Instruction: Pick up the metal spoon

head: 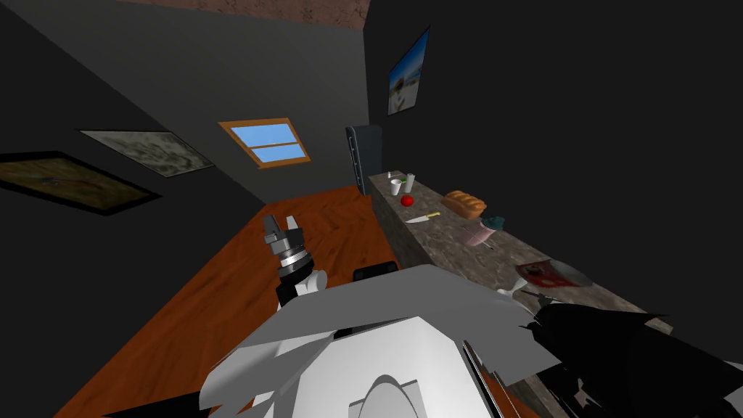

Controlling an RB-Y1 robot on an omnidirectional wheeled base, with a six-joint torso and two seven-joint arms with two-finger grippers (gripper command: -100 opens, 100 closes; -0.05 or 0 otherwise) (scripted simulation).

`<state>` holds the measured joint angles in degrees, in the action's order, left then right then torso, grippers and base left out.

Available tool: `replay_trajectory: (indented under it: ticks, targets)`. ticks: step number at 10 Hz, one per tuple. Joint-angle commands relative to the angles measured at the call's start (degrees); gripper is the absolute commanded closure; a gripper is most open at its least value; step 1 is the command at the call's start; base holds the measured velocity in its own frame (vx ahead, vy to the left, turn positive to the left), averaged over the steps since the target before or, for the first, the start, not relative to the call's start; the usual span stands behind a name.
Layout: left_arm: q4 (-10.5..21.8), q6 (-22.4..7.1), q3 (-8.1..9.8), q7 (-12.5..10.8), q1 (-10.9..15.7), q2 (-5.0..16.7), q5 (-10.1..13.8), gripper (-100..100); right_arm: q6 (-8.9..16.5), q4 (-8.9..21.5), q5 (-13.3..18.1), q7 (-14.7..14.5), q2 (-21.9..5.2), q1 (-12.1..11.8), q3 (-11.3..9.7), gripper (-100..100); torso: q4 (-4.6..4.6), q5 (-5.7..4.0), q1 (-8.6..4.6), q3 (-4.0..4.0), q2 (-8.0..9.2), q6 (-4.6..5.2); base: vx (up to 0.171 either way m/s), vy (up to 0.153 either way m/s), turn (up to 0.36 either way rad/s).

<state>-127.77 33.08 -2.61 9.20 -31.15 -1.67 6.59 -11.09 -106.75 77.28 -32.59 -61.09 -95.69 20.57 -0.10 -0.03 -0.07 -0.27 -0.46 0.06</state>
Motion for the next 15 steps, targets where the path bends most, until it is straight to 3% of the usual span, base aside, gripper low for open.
replay_trajectory:
  ticks: [1,4,7,8,9,13,14,15]
  targets:
    - [0.0,0.0,0.0,0.0,0.0,0.0,0.0,0,1.0,0.5,2.3,-0.6,-1.6,-1.4,-1.2,-100,0.0,0.0,0.0,0.0,0.0,0.0,0.087,-0.062,0.121]
    - [0.0,0.0,0.0,0.0,0.0,0.0,0.0,0,1.1,1.8,6.2,-3.5,-2.8,-3.5,-3.2,-100,-0.01,-0.01,-0.08,-0.03,-0.07,-0.02,0.121,-0.082,0.197]
    - [0.0,0.0,0.0,0.0,0.0,0.0,0.0,0,1.0,2.1,7.2,-4.1,-3.3,-4.0,-3.8,-100,0.03,0.03,0.12,0.08,0.14,0.0,0.055,-0.04,0.082]
    - [0.0,0.0,0.0,0.0,0.0,0.0,0.0,0,1.3,2.1,7.5,-3.8,-3.5,-4.0,-4.0,0,0.07,0.05,0.23,0.16,0.28,0.03,0.006,-0.004,0.0]
    - [0.0,0.0,-0.01,0.0,0.0,0.0,0.0,0,1.2,3.8,7.3,-4.1,-3.2,-1.7,-5.7,-100,0.09,0.07,0.3,0.22,0.37,0.03,-0.004,-0.003,0.064]
    - [0.0,0.0,-0.01,0.0,0.0,0.0,0.0,0,1.0,7.2,7.2,-4.8,-2.7,3.0,-9.3,-100,0.13,0.07,0.32,0.3,0.49,0.04,-0.011,-0.002,0.041]
    - [0.0,0.0,-0.01,0.0,0.0,0.0,0.0,0,1.0,7.8,7.1,-4.9,-2.6,3.8,-9.9,-100,0.13,0.07,0.32,0.3,0.49,0.03,-0.01,-0.004,0.031]
    - [0.0,0.0,-0.01,0.0,0.0,0.0,0.0,0,1.2,7.3,7.3,-4.6,-2.8,3.1,-9.5,-100,0.19,-0.11,0.16,0.34,0.52,0.02,0.0,0.0,0.0]
